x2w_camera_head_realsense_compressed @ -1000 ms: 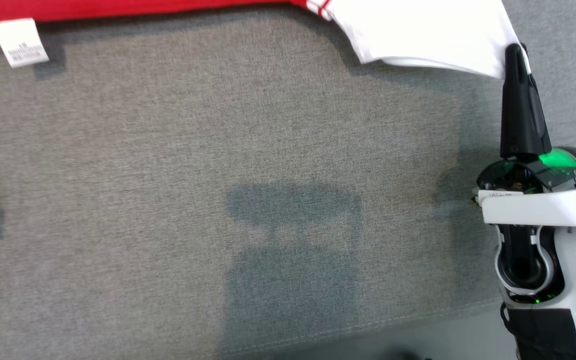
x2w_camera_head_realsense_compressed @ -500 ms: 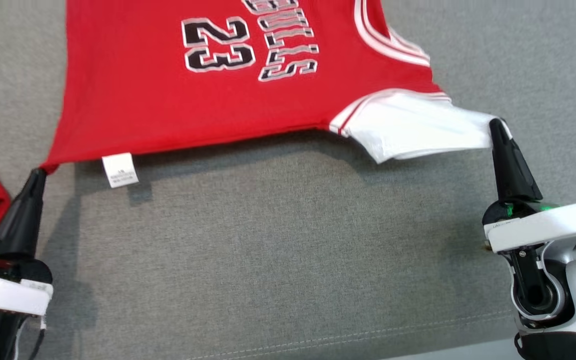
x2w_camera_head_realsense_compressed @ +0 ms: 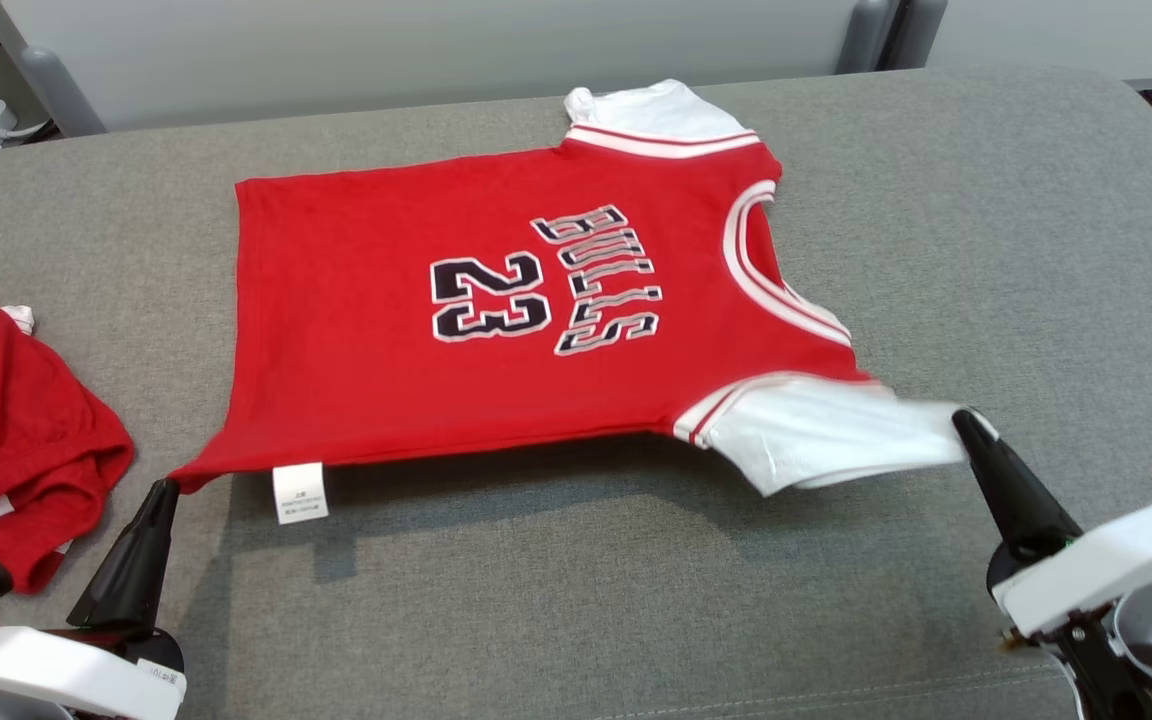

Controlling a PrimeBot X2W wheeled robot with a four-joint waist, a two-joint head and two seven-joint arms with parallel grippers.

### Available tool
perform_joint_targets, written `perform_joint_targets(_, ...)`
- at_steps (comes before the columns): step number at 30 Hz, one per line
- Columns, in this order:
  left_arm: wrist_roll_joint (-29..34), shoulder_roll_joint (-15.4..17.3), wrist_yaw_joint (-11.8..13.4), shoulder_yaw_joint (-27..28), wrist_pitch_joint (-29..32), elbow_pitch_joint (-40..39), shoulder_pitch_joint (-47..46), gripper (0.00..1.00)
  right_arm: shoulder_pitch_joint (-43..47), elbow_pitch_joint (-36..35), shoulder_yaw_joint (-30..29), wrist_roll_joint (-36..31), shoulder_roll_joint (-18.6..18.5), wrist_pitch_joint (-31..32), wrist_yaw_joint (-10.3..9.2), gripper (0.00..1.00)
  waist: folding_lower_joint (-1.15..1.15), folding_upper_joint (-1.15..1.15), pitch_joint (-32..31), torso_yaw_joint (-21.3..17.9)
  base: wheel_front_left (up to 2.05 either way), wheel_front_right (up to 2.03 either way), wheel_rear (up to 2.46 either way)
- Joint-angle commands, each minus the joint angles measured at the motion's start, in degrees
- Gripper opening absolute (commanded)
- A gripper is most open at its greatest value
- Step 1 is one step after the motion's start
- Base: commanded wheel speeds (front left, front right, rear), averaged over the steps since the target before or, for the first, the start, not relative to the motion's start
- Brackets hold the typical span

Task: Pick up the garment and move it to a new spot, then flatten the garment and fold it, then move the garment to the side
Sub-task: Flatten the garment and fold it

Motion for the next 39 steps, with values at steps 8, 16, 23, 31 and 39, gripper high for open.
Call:
perform_joint_targets(8,1.2,2.3,0.0,1.7,-0.3,1.0,0.3,0.00,6.7,-8.1,-0.8,1.2,-0.6,4.7,0.25,0.00,0.00,0.00,0.9,0.5,0.00,0.00,0.00)
perform_joint_targets(16,1.8,2.6,0.0,-1.5,-0.3,2.8,1.1,0.00,9.6,-8.0,2.5,0.1,-0.6,4.4,0.25,0.00,0.00,0.00,2.1,0.5,0.00,0.00,0.00)
perform_joint_targets(23,2.1,1.9,0.0,-3.7,-0.3,3.3,1.1,1.00,8.5,-2.7,4.5,-3.8,-0.6,-1.8,0.25,1.00,0.00,0.00,3.2,0.8,0.00,0.00,0.00)
perform_joint_targets(31,6.2,0.2,0.0,0.8,-0.3,4.6,1.2,1.00,5.3,1.1,3.8,-12.8,-0.6,-10.9,0.25,1.00,0.00,0.00,2.4,1.3,0.00,0.00,0.00)
perform_joint_targets(39,16.0,-5.7,0.0,12.2,-0.3,2.4,2.4,1.00,1.7,5.5,4.3,-18.8,-0.6,-23.2,0.25,1.00,0.00,0.00,0.2,1.7,0.00,0.00,0.00)
